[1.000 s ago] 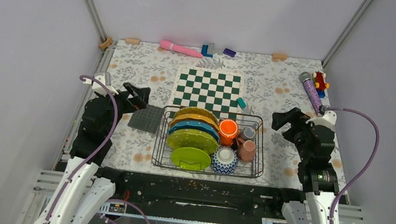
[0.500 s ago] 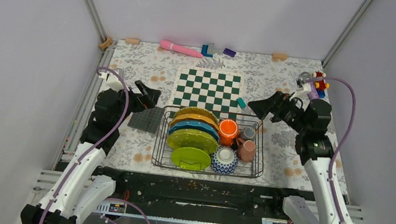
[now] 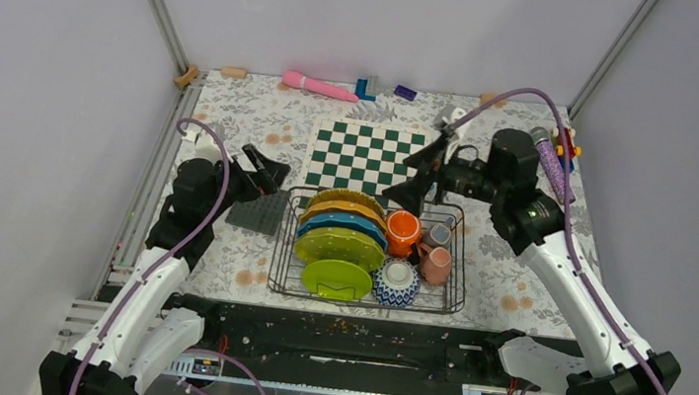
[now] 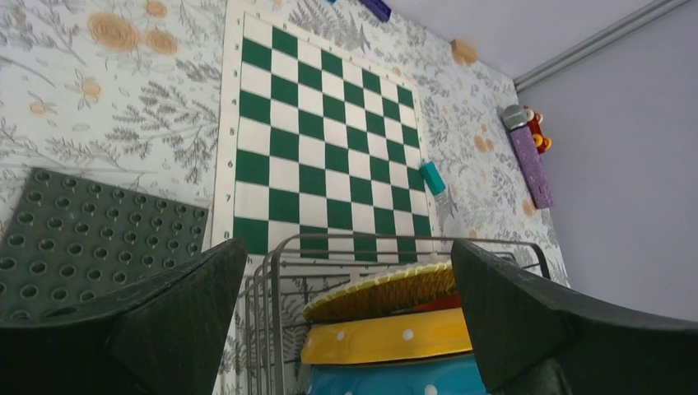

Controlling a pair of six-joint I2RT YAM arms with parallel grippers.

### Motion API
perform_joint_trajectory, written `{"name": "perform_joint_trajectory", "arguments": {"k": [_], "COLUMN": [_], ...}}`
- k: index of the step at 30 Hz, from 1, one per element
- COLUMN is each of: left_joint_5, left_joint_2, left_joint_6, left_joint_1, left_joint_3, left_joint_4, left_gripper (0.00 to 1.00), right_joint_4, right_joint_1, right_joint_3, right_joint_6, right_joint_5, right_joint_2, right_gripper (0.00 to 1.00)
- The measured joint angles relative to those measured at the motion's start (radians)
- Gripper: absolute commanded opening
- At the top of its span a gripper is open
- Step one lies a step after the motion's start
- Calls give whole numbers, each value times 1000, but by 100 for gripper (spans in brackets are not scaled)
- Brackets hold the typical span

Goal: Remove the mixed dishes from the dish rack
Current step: Pick up the plate from the dish rack.

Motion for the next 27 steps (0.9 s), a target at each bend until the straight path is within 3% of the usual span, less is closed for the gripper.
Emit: {"name": "perform_joint_trajectory", "arguments": {"k": [5,9,18,27], "left_joint_5": [31,59,64,79], "left_joint_2": [0,-6,-32,3], "left_joint_6": [-19,-39,-50,-35], "left_joint_1": [0,0,0,-2], "left_joint_3": [-50,-96,-209,-244], "left_joint_4": [-12,-23,-55,-53], "left_gripper": [99,99,98,84], "right_joint_4": [-143,-201,-249,-269], "right_joint_1": [148,198,233,244], "right_joint_3": [82,114,191,226], "right_joint_6": [-263,-373,-470,-510], "right_joint_5": [50,101,201,231], "right_joint_2": [96,194,359,424], "right_gripper": [97,96,95,93]}}
